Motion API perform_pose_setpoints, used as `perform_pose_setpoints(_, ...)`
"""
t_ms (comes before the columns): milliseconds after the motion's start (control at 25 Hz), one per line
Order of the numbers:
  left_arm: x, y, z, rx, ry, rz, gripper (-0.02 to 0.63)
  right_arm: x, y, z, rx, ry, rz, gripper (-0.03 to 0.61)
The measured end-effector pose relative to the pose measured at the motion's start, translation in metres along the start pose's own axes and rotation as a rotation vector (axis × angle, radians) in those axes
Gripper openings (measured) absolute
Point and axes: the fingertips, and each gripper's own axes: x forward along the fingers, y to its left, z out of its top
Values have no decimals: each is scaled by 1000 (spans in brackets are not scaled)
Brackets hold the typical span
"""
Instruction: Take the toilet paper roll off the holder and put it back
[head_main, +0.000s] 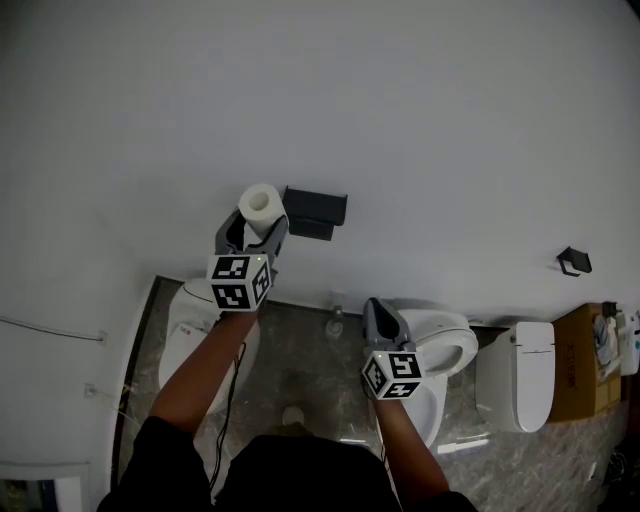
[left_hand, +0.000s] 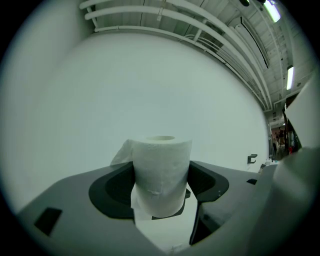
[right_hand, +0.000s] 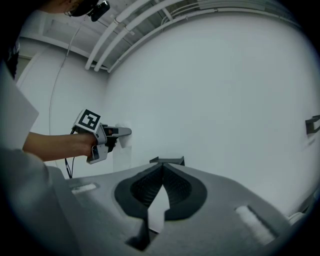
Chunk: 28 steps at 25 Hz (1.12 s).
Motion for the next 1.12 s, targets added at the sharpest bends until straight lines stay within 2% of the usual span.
perform_pose_setpoints(280, -84, -27, -7, 57, -11, 22, 337, -29, 15, 11, -16, -31, 67, -2)
perform_pose_setpoints(440, -126, -48, -33, 18, -2, 44, 337, -46, 11, -4, -21, -6, 78, -2)
perform_pose_setpoints(640, -169, -80, -74, 38, 9, 78, 337, -72, 17, -10, -11, 10, 104, -2)
perform_pose_setpoints(920, -197, -108, -111, -19, 50, 89, 337, -95, 22, -13, 9, 10, 124, -2)
perform_pose_setpoints(1120, -190, -114, -111, 6, 54, 71, 337, -102, 21, -24, 20, 29, 120, -2)
